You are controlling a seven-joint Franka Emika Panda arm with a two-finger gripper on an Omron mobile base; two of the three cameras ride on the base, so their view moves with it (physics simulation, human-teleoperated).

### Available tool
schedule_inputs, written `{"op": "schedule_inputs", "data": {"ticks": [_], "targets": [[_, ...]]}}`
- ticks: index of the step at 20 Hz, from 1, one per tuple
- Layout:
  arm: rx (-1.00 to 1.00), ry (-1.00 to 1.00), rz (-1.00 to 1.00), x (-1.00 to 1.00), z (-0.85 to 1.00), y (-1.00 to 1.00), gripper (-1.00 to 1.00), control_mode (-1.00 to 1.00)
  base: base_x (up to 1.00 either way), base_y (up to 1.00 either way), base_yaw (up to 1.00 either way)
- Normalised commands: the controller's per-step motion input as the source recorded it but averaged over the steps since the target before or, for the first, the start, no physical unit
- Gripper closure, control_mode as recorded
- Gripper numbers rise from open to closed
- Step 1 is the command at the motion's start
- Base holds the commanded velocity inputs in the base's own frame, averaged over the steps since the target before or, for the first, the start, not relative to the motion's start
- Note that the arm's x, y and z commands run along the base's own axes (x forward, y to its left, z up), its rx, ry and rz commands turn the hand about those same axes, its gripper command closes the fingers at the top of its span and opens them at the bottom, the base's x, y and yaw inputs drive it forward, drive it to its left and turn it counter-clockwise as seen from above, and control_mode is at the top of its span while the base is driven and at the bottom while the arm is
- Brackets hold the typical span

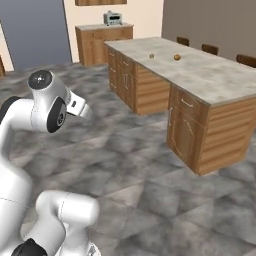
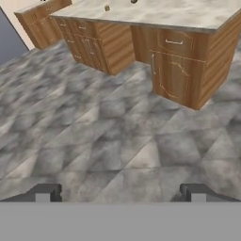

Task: Pick the candle and candle from the dining table and place them in the open cabinet. Close the cabinet after placing the objects.

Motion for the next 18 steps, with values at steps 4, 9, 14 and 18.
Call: {"op": "schedule_inputs", "data": {"ticks": [4,9,14,18], "targets": [[0.00,0.00,0.00,0.00,0.00,0.00,-1.00,1.00,0.70,0.01,-0.04],[0.00,0.00,0.00,0.00,0.00,0.00,-1.00,1.00,0.70,0.00,-0.04],[0.00,0.00,0.00,0.00,0.00,0.00,-1.00,1.00,0.70,0.00,-0.04],[0.00,0.00,0.00,0.00,0.00,0.00,-1.00,1.00,0.70,0.01,-0.04]]}}
